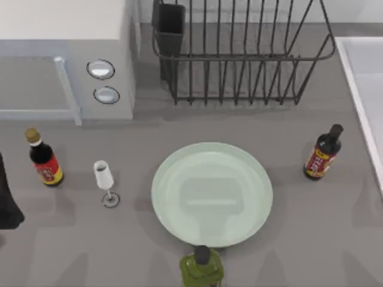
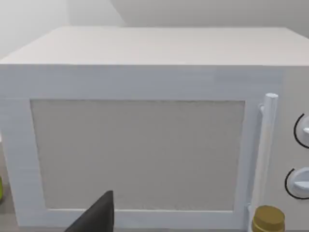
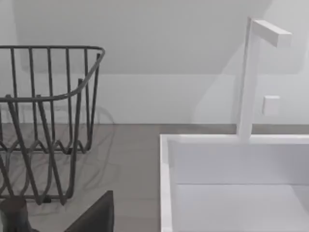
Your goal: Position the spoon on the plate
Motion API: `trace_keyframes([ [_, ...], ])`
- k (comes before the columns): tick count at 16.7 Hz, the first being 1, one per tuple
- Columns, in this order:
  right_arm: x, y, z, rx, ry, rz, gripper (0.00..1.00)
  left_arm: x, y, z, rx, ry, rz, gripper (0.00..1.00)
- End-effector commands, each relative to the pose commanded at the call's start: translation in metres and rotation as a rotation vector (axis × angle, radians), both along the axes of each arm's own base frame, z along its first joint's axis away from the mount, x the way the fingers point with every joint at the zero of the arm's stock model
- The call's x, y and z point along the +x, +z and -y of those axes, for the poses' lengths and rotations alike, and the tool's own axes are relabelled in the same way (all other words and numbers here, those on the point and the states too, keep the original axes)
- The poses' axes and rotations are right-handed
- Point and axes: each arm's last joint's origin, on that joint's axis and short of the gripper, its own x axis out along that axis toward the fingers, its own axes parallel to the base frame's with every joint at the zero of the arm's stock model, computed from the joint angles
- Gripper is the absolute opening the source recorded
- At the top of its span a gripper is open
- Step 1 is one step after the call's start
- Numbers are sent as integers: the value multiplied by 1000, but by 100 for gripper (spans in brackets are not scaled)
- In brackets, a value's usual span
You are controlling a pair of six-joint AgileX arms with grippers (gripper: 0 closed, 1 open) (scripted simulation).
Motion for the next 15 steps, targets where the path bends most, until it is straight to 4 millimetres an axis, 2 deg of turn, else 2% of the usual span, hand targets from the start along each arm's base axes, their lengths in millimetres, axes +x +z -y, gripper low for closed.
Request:
trace_keyframes([
  [4,0,0,0,0,0,0,100,0,4,-1,34,11,-38,100],
  [7,0,0,0,0,0,0,100,4,16,-6,155,35,-184,100],
  [11,0,0,0,0,0,0,100,21,30,-17,404,2,-554,100],
  [15,0,0,0,0,0,0,100,49,34,-37,605,-182,-988,100],
])
